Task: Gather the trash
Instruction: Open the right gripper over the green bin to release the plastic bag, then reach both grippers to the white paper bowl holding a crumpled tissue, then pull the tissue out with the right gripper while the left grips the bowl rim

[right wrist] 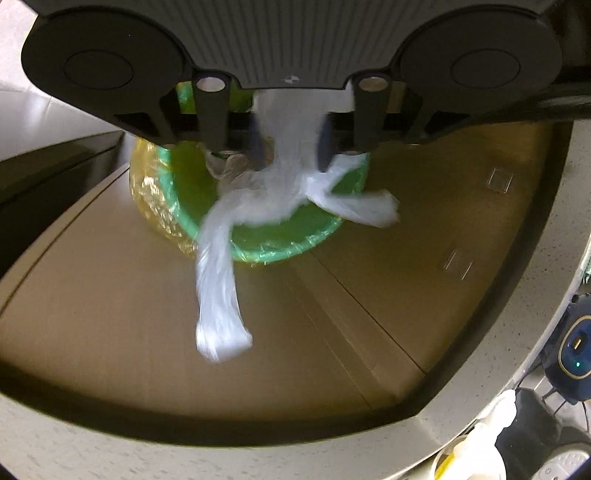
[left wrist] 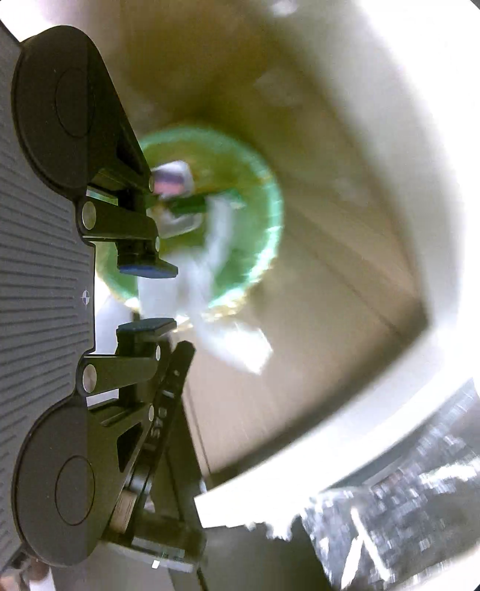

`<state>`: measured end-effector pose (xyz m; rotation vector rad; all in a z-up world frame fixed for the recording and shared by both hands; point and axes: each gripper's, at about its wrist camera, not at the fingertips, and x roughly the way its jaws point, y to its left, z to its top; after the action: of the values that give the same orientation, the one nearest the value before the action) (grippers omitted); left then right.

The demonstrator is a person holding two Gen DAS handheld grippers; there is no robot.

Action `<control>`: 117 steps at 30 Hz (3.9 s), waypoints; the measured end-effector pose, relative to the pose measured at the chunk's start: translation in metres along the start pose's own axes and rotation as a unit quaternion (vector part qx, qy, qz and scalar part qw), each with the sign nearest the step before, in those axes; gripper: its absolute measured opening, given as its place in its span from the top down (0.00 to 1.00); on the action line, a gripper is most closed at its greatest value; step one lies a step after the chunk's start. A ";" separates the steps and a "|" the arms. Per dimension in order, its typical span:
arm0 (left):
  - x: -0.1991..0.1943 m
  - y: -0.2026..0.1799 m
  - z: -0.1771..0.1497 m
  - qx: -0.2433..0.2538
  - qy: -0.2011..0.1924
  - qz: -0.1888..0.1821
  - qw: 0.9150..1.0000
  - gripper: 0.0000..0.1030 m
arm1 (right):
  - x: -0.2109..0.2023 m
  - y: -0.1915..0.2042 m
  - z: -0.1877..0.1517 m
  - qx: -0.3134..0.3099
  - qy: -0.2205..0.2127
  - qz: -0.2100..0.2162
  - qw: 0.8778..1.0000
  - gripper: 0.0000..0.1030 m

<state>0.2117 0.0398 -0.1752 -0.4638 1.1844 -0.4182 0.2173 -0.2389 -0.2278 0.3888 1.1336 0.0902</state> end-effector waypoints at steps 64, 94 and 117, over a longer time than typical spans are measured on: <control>-0.099 0.028 0.138 -0.053 -0.232 0.086 0.968 0.74 | -0.012 0.211 0.212 -0.278 -0.151 0.070 0.946 0.87; -0.120 0.010 0.142 0.036 -0.259 0.165 0.951 0.74 | -0.003 0.261 0.120 -0.361 -0.087 0.100 0.923 0.90; -0.100 0.015 0.194 0.085 -0.265 0.205 0.938 0.71 | -0.033 0.255 0.091 -0.427 -0.111 0.126 0.889 0.70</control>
<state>0.3636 0.1309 -0.0466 -0.1506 0.6841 -0.0225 0.3162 -0.0342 -0.0777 -0.2459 0.7143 0.7306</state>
